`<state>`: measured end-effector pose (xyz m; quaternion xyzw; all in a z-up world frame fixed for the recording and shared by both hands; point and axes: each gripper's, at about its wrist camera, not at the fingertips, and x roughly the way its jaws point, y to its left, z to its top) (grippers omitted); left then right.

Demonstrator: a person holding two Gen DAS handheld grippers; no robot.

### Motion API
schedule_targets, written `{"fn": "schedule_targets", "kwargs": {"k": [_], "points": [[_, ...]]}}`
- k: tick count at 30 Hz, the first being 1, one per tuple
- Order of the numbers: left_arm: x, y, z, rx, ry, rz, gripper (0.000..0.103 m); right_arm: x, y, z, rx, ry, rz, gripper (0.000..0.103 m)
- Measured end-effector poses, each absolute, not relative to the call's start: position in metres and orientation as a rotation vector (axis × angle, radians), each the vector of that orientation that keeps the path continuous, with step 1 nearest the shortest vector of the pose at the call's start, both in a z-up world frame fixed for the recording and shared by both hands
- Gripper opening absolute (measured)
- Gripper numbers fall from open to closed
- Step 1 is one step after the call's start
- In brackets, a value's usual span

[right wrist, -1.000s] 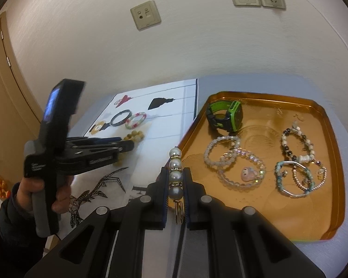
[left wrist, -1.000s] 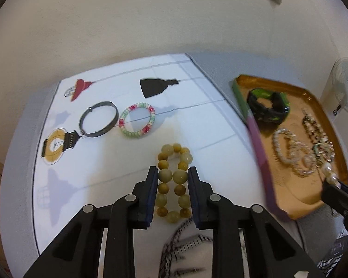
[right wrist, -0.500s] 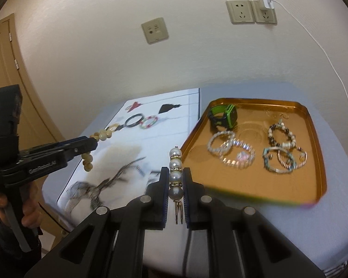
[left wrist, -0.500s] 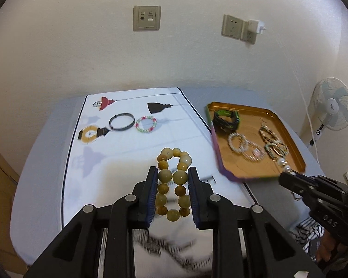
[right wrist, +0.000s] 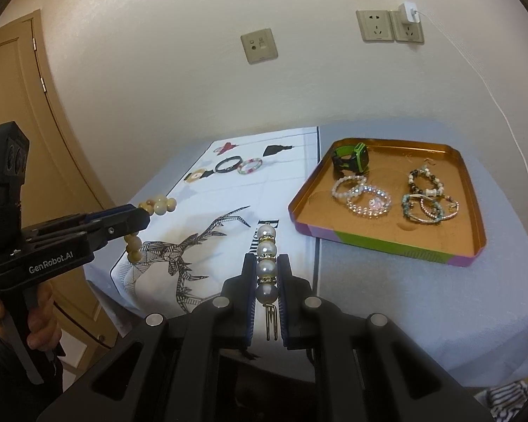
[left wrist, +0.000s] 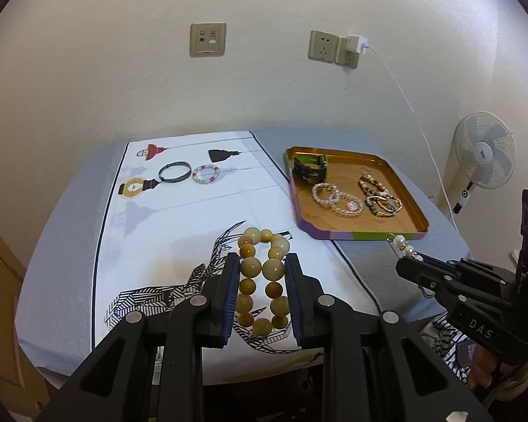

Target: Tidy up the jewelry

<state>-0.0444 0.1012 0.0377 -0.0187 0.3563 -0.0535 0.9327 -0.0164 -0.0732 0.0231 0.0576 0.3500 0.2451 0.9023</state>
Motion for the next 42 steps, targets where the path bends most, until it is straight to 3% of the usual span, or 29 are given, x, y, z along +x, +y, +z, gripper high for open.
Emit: {"fn": "schedule_targets", "kwargs": {"k": [10, 11, 18, 26, 27, 28, 29, 31, 36, 42], "points": [[-0.028, 0.076, 0.052, -0.028, 0.699, -0.166, 0.021, -0.003, -0.096, 0.033, 0.137, 0.691, 0.463, 0.012], [-0.023, 0.072, 0.055, -0.025, 0.693, -0.176, 0.0, 0.0, -0.099, 0.034, 0.138, 0.688, 0.454, 0.012], [0.045, 0.033, 0.056, 0.042, 0.655, -0.194, 0.0, 0.049, -0.12, 0.031, 0.162, 0.682, 0.387, 0.012], [0.092, 0.05, 0.022, 0.001, 0.811, -0.191, 0.0, 0.1, -0.141, 0.014, 0.214, 0.723, 0.374, 0.012], [0.09, 0.053, 0.019, 0.009, 0.831, -0.196, 0.003, 0.099, -0.145, 0.017, 0.208, 0.713, 0.371, 0.012], [0.086, 0.058, 0.014, 0.026, 0.855, -0.198, 0.016, 0.096, -0.147, 0.018, 0.207, 0.709, 0.365, 0.012], [0.084, 0.061, 0.009, 0.045, 0.87, -0.191, 0.045, 0.095, -0.149, 0.018, 0.212, 0.707, 0.365, 0.012], [0.078, 0.066, -0.004, 0.099, 0.886, -0.147, 0.073, 0.086, -0.153, 0.019, 0.221, 0.698, 0.376, 0.012], [0.075, 0.067, -0.043, 0.114, 1.013, -0.132, 0.071, 0.067, -0.153, 0.015, 0.234, 0.692, 0.395, 0.012], [0.075, 0.056, -0.06, 0.144, 1.046, -0.119, 0.049, 0.051, -0.151, 0.012, 0.238, 0.7, 0.411, 0.012]]}}
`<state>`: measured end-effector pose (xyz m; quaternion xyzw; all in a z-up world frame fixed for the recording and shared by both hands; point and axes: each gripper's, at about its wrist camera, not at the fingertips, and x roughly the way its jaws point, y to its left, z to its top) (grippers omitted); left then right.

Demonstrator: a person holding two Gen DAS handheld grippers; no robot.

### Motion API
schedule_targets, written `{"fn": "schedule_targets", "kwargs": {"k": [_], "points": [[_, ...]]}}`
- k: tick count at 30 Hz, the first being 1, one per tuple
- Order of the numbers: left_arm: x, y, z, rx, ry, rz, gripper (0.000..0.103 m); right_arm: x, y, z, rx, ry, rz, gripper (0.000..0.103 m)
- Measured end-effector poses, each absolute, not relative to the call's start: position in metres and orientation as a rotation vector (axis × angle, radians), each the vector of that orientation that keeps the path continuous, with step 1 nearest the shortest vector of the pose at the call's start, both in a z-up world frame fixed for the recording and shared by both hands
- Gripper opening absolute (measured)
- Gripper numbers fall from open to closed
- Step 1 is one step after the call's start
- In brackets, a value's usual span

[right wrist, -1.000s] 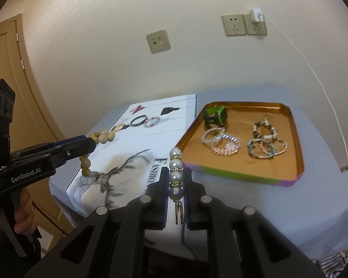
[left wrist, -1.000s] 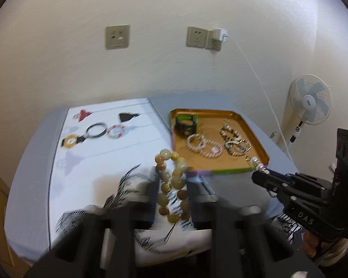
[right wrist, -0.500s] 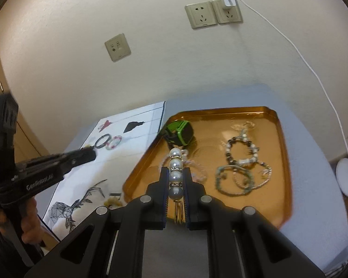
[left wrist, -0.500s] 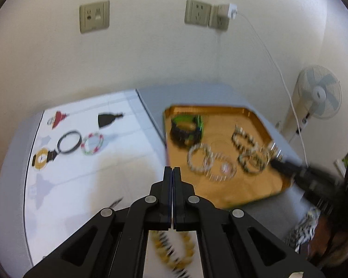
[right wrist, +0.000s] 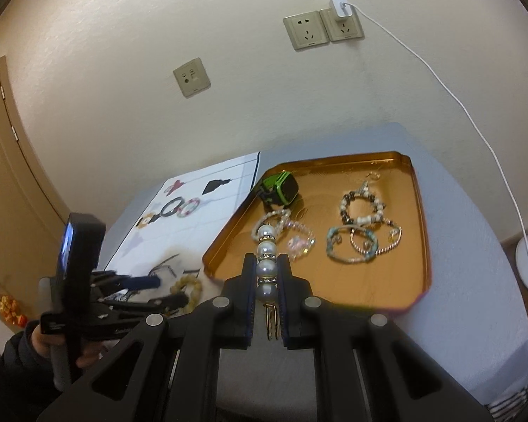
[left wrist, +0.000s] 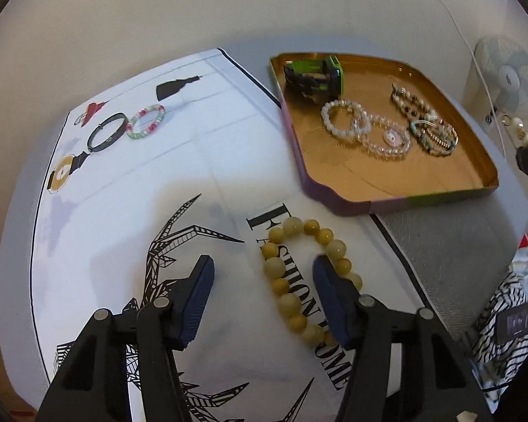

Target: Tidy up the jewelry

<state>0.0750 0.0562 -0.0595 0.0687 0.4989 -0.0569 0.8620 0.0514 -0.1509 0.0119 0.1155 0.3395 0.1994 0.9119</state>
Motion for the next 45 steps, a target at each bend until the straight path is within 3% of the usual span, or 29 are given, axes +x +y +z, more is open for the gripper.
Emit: {"fn": "schedule_targets", "kwargs": {"k": [1, 2, 4, 25, 45], "points": [[0.076, 0.055, -0.059, 0.138, 1.049, -0.133, 0.038, 0.05, -0.151, 0.011, 0.238, 0.701, 0.414, 0.012], [0.077, 0.055, -0.059, 0.122, 1.049, -0.157, 0.017, 0.049, -0.151, 0.011, 0.239, 0.702, 0.416, 0.012], [0.077, 0.052, -0.059, 0.135, 1.039, -0.147, 0.01, 0.048, -0.151, 0.013, 0.236, 0.694, 0.417, 0.012], [0.082, 0.02, 0.036, 0.089, 0.752, -0.154, 0.01, 0.082, -0.152, 0.029, 0.158, 0.666, 0.398, 0.012], [0.183, -0.044, 0.0, 0.111, 0.82, -0.21, 0.01, 0.156, -0.179, -0.001, 0.133, 0.751, 0.288, 0.012]]}}
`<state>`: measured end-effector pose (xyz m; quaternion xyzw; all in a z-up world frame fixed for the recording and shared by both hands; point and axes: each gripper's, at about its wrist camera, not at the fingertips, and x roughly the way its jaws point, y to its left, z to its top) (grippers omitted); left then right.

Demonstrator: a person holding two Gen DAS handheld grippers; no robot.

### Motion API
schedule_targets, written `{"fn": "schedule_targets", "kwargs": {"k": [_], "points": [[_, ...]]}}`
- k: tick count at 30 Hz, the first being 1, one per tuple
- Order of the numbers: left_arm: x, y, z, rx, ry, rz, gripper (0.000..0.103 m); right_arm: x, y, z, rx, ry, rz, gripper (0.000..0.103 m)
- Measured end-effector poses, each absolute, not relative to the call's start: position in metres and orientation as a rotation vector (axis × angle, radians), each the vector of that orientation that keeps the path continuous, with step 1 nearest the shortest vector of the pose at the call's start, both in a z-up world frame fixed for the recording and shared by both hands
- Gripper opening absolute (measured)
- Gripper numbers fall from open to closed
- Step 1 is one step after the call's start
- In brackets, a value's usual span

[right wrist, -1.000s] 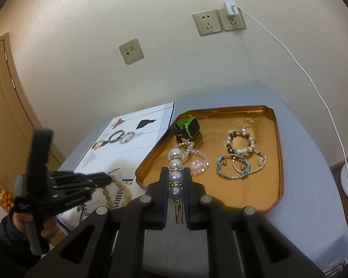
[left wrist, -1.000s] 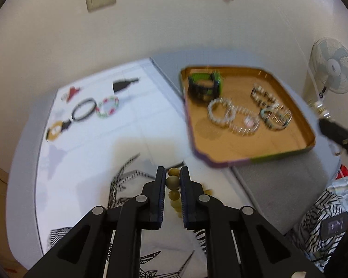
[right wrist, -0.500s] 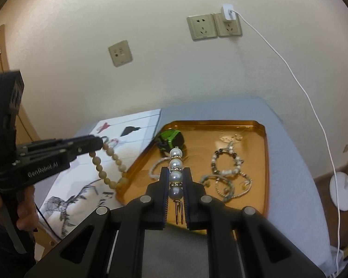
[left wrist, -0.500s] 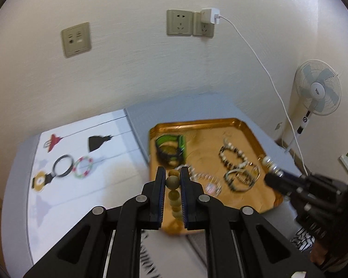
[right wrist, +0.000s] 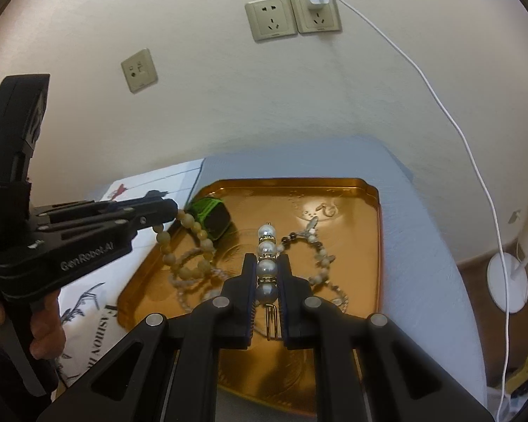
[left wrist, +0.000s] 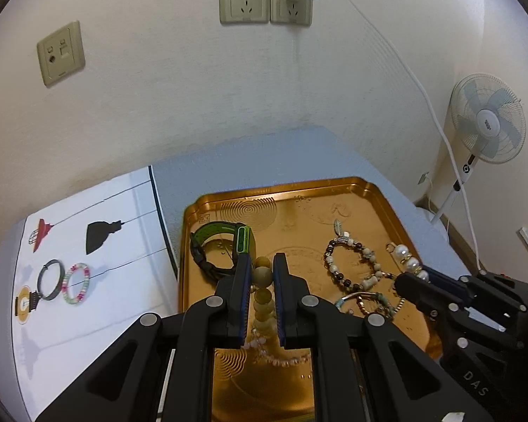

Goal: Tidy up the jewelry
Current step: 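Carry the amber bracelet with the left tool while the right tool carries the pearl pin over the tray, then lower both held items into the orange tray and open both tools, then withdraw both open tools from the tray back over the cloth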

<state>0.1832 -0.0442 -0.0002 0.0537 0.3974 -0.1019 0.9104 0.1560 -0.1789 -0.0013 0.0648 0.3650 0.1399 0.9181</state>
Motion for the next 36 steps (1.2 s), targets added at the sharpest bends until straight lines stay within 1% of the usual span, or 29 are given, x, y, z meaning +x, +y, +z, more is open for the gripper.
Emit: {"fn": "schedule_targets", "kwargs": {"k": [3, 4, 5, 6, 7, 8, 9, 12, 15, 20, 25, 30, 36], "points": [[0.19, -0.046, -0.006, 0.123, 0.819, -0.199, 0.011, 0.164, -0.181, -0.005, 0.12, 0.759, 0.254, 0.012], [0.192, -0.047, -0.008, 0.131, 0.823, -0.194, 0.016, 0.167, -0.181, -0.006, 0.115, 0.756, 0.241, 0.014], [0.194, -0.047, -0.009, 0.132, 0.834, -0.191, 0.04, 0.169, -0.181, -0.007, 0.11, 0.762, 0.232, 0.017], [0.195, -0.046, -0.01, 0.131, 0.847, -0.188, 0.059, 0.172, -0.182, -0.008, 0.113, 0.784, 0.219, 0.033], [0.194, -0.044, -0.009, 0.122, 0.845, -0.181, 0.092, 0.172, -0.183, -0.009, 0.125, 0.791, 0.216, 0.058], [0.191, -0.041, -0.007, 0.115, 0.825, -0.174, 0.103, 0.169, -0.185, -0.008, 0.149, 0.787, 0.22, 0.068], [0.186, -0.039, -0.003, 0.112, 0.793, -0.159, 0.103, 0.165, -0.187, -0.007, 0.171, 0.775, 0.23, 0.076], [0.168, -0.028, 0.008, 0.133, 0.748, -0.128, 0.103, 0.148, -0.188, -0.002, 0.189, 0.766, 0.244, 0.076], [0.138, 0.002, 0.017, 0.103, 0.718, -0.047, 0.103, 0.12, -0.192, 0.003, 0.199, 0.744, 0.223, 0.076], [0.081, 0.054, 0.011, 0.056, 0.751, 0.052, 0.103, 0.078, -0.185, 0.005, 0.216, 0.744, 0.237, 0.077], [0.031, 0.099, 0.002, 0.061, 0.788, 0.144, 0.103, 0.054, -0.161, 0.014, 0.18, 0.747, 0.285, 0.077], [-0.009, 0.128, 0.007, 0.019, 0.773, 0.179, 0.103, 0.032, -0.134, 0.028, 0.17, 0.726, 0.343, 0.077], [-0.039, 0.143, 0.016, 0.002, 0.732, 0.182, 0.103, 0.006, -0.099, 0.039, 0.104, 0.7, 0.387, 0.077]]}}
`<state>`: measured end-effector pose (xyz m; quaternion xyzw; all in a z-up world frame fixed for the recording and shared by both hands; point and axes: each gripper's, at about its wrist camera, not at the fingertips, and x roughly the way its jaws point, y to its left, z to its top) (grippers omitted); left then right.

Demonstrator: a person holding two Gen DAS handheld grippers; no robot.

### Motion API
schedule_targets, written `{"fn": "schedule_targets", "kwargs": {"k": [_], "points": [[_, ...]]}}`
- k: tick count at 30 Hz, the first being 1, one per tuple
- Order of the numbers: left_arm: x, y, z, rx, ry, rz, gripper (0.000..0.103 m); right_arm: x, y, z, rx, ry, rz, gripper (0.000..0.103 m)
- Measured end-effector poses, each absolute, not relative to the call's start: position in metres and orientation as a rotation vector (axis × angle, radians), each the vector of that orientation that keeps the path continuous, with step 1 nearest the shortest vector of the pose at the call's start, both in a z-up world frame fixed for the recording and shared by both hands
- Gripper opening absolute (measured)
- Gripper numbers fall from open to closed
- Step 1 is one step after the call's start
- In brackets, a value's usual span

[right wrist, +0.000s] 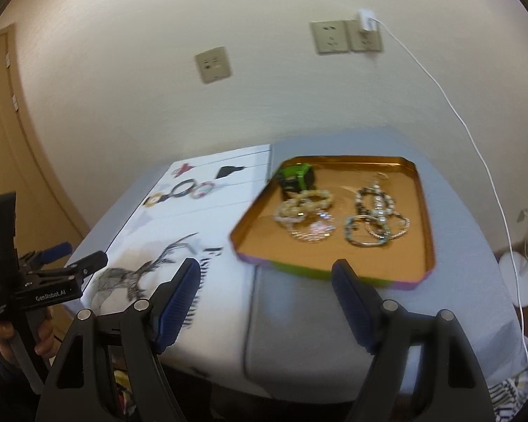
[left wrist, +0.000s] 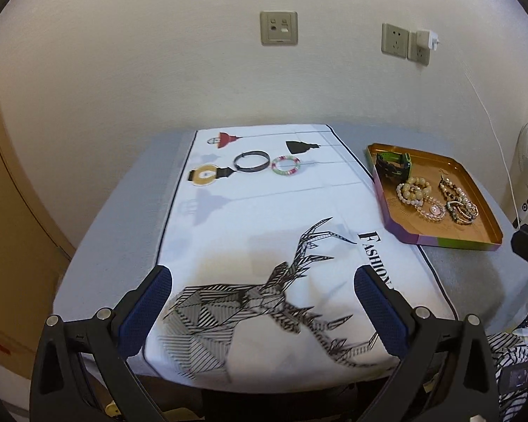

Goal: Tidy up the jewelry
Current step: 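Withdraw both open tools from the tray back over the cloth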

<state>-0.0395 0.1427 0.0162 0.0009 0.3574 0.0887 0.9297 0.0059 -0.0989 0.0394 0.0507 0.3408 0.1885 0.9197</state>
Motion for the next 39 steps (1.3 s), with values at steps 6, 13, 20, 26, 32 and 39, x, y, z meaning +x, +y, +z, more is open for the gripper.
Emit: {"fn": "schedule_targets", "kwargs": {"k": [6, 13, 20, 26, 32, 39], "points": [[-0.057, 0.151, 0.027, 0.001, 0.697, 0.17, 0.103, -0.006, -0.078, 0.043, 0.106, 0.698, 0.401, 0.077], [-0.055, 0.146, 0.027, 0.042, 0.7, 0.143, 0.103, -0.016, -0.064, 0.035, 0.128, 0.702, 0.411, 0.077], [-0.049, 0.144, 0.031, 0.067, 0.678, 0.155, 0.103, -0.008, -0.056, 0.031, 0.117, 0.722, 0.422, 0.077], [-0.028, 0.166, 0.04, 0.05, 0.672, 0.21, 0.103, 0.015, -0.045, 0.028, 0.109, 0.743, 0.446, 0.077], [0.002, 0.195, 0.046, 0.03, 0.667, 0.276, 0.103, 0.054, -0.015, 0.02, 0.1, 0.796, 0.491, 0.077], [0.048, 0.221, 0.038, 0.03, 0.707, 0.308, 0.103, 0.115, 0.046, 0.007, 0.07, 0.884, 0.557, 0.077]]}}
